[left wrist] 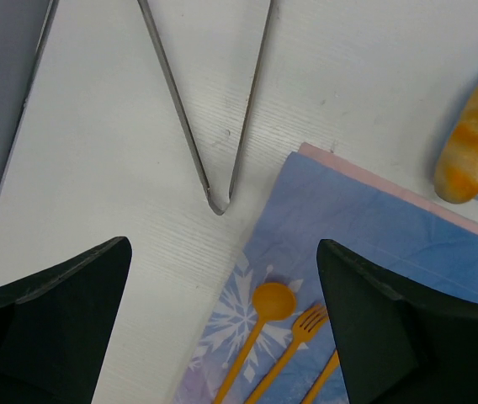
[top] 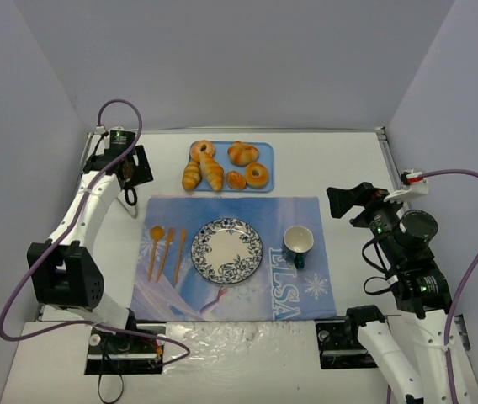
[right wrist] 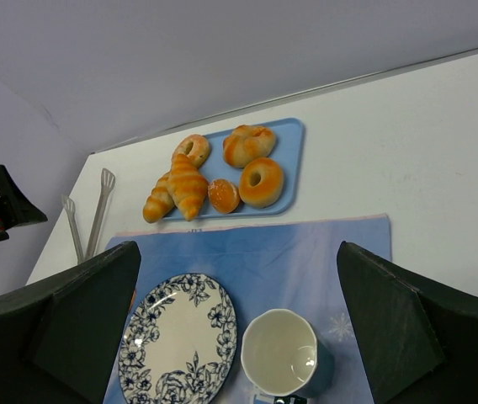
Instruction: Place the bread
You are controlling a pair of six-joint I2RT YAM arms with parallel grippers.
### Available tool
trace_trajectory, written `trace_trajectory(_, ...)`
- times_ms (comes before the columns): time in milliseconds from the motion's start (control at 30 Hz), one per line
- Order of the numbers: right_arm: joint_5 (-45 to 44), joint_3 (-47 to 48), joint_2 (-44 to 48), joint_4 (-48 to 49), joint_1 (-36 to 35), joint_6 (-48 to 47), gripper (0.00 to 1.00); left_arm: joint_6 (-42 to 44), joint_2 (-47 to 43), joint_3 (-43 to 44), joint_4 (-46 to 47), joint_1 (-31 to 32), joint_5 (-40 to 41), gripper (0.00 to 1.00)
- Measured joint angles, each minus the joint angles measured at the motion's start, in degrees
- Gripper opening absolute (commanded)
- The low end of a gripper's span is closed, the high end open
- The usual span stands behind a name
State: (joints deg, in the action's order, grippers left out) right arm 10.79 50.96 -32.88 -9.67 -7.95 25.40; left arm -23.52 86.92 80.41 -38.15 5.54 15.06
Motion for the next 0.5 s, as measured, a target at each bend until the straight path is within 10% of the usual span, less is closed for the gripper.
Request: trace_trajectory(500,0.1,-1.8,0.3,0.5,0.0,0.1,1.0,-5.2,15.8,1.5,6.8,-11.4,-4.0,0.94)
